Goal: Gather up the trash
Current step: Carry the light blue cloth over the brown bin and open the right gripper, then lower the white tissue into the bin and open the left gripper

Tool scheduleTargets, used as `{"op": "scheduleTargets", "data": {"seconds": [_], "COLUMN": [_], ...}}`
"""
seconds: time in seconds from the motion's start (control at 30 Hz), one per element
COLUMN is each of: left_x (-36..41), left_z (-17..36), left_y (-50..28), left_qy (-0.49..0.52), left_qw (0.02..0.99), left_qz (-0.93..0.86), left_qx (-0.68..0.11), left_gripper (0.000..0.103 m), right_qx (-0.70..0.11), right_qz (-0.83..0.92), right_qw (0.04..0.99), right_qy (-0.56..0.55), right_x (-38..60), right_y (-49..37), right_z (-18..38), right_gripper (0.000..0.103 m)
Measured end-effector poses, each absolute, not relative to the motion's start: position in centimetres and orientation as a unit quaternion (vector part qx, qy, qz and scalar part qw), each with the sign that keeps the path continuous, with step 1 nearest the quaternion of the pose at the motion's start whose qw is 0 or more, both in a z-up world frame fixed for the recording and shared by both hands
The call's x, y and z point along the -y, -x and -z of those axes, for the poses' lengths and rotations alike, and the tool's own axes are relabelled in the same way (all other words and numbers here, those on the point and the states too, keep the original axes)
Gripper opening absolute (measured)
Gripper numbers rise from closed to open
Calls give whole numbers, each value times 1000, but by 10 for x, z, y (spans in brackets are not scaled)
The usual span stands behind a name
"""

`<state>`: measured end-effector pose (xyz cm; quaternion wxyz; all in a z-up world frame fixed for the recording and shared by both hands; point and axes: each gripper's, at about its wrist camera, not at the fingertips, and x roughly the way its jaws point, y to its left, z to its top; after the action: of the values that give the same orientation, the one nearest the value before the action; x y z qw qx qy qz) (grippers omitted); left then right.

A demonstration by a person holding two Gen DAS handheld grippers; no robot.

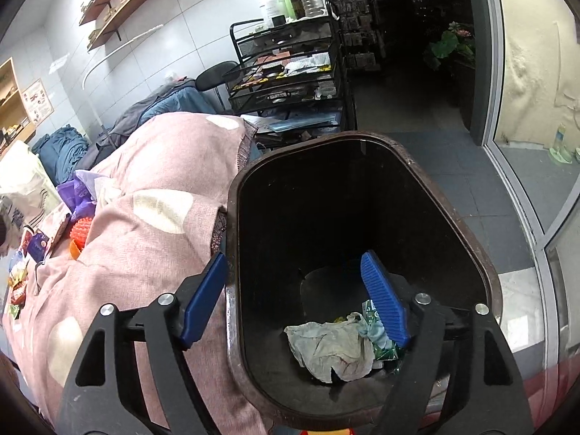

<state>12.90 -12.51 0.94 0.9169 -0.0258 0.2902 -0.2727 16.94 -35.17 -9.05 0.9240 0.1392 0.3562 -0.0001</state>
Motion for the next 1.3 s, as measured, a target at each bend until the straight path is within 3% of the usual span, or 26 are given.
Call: {"op": "scheduleTargets", "data": {"seconds": [0.47, 1.3], "left_x": [185, 230], "left_z": [2, 39], "left_y": [-150, -183], "left_qy": [2, -24], "left_qw": [889, 852], "left_qz": [327, 341], "left_qx": [-320, -397], "left_gripper": [37, 40], "right_qx": [-319, -322], "right_qz": [61, 94], "right_qw": [932, 927], "right_qy": [-158, -170], "right_x": [384, 416], "right_y": [-143, -132], "right_z": [74, 80], "right_gripper": [85, 86]}}
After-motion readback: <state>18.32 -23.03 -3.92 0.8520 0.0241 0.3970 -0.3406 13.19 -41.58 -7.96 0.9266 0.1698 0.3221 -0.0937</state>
